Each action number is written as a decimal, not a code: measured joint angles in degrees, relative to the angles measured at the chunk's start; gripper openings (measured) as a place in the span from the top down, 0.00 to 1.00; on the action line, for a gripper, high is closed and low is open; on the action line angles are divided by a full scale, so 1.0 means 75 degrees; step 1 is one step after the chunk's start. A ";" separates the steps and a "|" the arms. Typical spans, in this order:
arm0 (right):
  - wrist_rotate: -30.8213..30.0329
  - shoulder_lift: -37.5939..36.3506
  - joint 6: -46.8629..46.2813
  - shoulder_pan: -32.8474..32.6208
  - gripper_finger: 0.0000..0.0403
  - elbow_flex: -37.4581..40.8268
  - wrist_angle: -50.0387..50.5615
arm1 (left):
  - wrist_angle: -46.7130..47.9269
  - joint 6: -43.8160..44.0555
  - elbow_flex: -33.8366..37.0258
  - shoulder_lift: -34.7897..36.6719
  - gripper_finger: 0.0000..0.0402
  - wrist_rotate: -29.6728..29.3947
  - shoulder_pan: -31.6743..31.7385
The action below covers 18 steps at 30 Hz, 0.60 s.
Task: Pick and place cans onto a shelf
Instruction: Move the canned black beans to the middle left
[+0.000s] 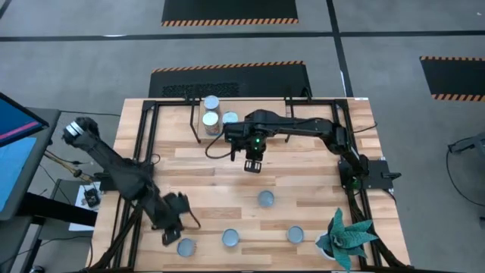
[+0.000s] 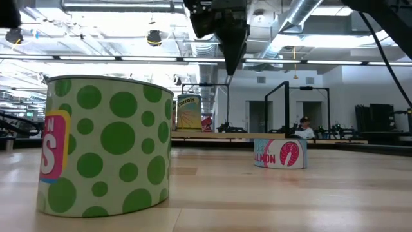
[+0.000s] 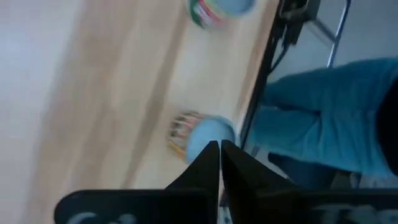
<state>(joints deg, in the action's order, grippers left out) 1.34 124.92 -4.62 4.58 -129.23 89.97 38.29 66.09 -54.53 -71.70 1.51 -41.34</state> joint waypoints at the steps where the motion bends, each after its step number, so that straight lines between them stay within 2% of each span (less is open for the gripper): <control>1: 0.0002 0.0000 0.0020 -0.0071 0.73 0.0000 0.0004 | -0.0032 0.0096 -0.0181 -0.0303 1.00 0.0028 -0.0115; 7: 0.0015 0.0000 0.0073 -0.0521 0.73 0.0000 0.0006 | -0.0043 0.0520 -0.0874 -0.2147 1.00 0.0749 -0.0668; 9: 0.0006 0.0000 0.0099 -0.0664 0.73 0.0000 0.0007 | -0.0130 0.0631 -0.1067 -0.2651 1.00 0.0722 -0.0853; 13: 0.0023 0.0000 0.0192 -0.0886 0.73 0.0000 0.0006 | -0.0126 0.0723 -0.1293 -0.3176 1.00 0.0303 -0.0921; 18: 0.0017 0.0000 0.0161 -0.1060 0.73 0.0000 0.0005 | 0.0109 0.0324 -0.1288 -0.3437 1.00 0.0272 -0.0687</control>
<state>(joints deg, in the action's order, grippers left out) 1.48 124.92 -3.42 -3.37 -129.23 90.01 39.11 68.52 -64.19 -97.47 3.55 -46.50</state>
